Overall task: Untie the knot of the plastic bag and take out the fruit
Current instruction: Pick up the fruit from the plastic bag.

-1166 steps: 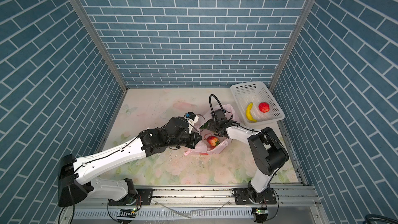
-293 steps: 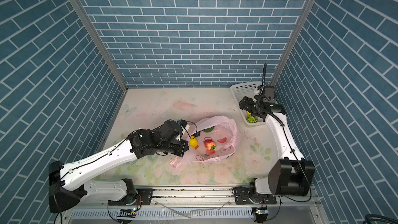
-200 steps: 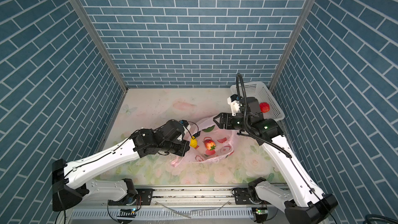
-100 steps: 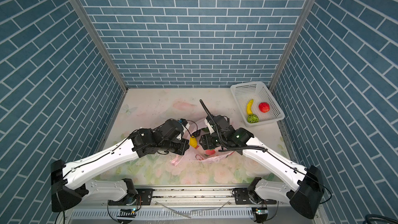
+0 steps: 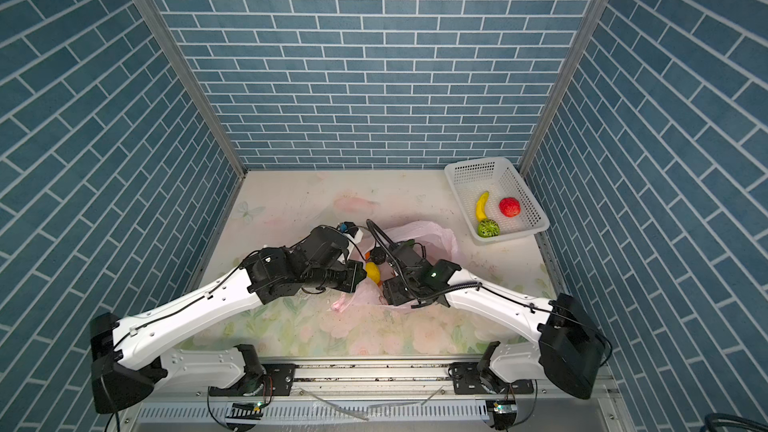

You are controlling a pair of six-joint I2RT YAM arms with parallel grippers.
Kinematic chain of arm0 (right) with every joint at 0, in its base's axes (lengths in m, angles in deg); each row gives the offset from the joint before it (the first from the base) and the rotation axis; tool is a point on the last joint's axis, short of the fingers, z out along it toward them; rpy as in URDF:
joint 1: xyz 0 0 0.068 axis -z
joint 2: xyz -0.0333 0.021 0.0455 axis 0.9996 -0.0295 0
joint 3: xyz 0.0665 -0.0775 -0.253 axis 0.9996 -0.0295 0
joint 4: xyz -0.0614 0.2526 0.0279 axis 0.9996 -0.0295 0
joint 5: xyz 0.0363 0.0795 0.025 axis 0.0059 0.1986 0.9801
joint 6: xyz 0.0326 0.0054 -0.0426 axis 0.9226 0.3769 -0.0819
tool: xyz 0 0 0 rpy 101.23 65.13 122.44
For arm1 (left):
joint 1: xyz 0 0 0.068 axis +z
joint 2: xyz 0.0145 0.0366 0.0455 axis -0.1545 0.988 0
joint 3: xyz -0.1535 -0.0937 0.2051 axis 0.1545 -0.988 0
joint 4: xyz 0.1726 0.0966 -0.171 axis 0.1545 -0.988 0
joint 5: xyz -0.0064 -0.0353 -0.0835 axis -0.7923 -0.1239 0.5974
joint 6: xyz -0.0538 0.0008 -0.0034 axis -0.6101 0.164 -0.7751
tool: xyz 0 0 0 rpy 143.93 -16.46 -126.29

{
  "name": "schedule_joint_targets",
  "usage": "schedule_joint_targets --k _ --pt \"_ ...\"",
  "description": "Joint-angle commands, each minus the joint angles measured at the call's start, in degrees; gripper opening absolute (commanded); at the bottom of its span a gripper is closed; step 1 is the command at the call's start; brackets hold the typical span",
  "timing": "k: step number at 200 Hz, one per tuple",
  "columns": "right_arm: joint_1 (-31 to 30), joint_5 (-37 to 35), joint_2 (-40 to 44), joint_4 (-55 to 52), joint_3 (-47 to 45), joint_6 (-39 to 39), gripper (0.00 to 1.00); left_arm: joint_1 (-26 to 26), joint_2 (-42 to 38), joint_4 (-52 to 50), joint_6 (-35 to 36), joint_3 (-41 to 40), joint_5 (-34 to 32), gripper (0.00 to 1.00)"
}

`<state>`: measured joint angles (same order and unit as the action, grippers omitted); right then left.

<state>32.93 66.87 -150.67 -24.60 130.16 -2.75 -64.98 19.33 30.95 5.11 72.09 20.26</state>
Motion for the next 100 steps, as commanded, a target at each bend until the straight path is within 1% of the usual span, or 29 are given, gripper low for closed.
schedule_joint_targets --k 1,21,44,63,80,100 --pt "1.0 -0.2 -3.5 -0.3 2.7 2.5 0.71 0.3 -1.4 1.8 0.0 0.2 0.5 0.0" --pt "3.8 0.3 -5.2 0.9 3.1 4.9 0.72 0.3 -1.3 2.0 0.3 -0.4 1.8 0.0" --pt "7.7 0.6 -5.1 3.9 2.0 8.4 0.73 0.3 -1.2 2.0 0.5 -1.5 3.4 0.0" --pt "10.4 0.4 -4.9 9.4 0.2 13.2 0.75 0.3 -1.3 2.0 0.5 -2.3 4.1 0.0" --pt "11.4 -0.7 -6.3 12.9 0.3 16.2 0.75 0.3 -0.8 1.7 1.0 -2.3 5.1 0.0" --pt "11.7 -4.1 -8.4 15.9 1.4 19.5 0.78 0.3 0.0 1.7 1.4 -2.3 6.0 0.0"
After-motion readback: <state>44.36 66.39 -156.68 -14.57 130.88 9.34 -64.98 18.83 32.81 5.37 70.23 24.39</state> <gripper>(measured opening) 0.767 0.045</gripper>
